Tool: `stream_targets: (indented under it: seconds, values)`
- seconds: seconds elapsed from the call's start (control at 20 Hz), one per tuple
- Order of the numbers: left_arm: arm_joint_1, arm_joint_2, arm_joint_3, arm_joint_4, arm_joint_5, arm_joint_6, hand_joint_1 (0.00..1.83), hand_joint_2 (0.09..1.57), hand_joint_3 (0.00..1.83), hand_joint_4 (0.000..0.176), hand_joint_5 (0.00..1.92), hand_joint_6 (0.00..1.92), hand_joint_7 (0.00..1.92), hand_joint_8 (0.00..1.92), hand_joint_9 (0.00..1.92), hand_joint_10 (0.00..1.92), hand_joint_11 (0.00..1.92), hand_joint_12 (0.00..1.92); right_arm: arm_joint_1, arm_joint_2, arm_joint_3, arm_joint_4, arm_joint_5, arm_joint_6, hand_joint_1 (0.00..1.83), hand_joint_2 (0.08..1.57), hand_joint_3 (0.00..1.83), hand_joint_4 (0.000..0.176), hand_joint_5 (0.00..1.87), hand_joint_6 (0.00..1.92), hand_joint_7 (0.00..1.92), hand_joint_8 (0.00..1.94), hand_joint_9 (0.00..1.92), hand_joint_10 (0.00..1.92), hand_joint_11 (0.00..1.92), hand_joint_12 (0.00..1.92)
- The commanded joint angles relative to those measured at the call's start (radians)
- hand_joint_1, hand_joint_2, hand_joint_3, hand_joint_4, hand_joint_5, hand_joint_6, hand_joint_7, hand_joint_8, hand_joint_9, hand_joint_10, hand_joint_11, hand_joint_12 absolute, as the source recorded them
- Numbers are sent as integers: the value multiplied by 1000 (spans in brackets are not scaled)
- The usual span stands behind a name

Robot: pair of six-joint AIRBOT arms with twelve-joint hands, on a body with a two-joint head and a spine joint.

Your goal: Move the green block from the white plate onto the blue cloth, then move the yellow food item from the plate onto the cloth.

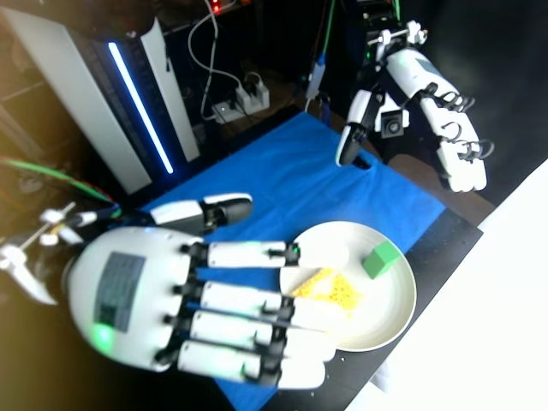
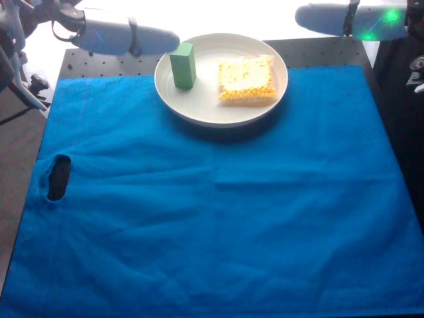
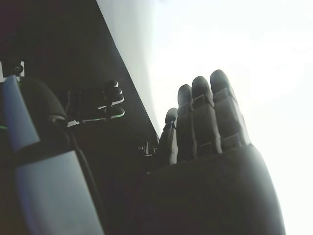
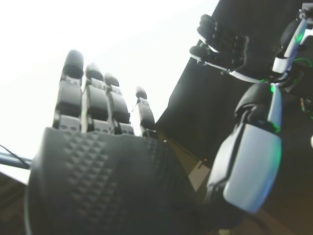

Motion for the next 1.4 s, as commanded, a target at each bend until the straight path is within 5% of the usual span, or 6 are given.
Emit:
stream_targets:
  seconds: [0.0,0.35,0.55,0.75,0.95,1.35]
  values:
    - [-10,-2,7,-13,-130,-11,542,919,0,70,209,0,341,0,397,20,0,840,18,1,-1,23,133,5,456,807,0,110,229,4,243,3,186,17,0,794]
    - [-67,-19,57,27,-33,-34,567,987,0,53,234,2,393,12,419,0,105,666,18,-2,-3,18,133,5,337,897,5,96,204,1,198,2,86,1,0,364]
    - [-117,-78,166,177,87,-215,802,892,0,74,298,2,446,2,468,6,210,767,18,-9,-3,12,133,5,351,885,0,81,187,1,175,1,73,6,0,235]
    - [-153,-127,220,262,202,-223,881,862,1,47,217,0,358,2,367,0,315,297,18,-14,-1,3,133,5,353,862,0,81,169,4,168,0,61,4,0,192]
    - [-173,-172,266,340,299,-223,949,826,0,32,200,1,347,13,496,26,228,513,18,-21,1,-4,133,5,485,865,3,78,210,1,223,2,215,14,0,921]
    - [-219,-254,330,505,415,-222,846,850,5,0,216,0,365,0,387,0,300,309,18,-24,-2,-31,134,5,475,846,0,64,207,1,230,2,193,1,0,811]
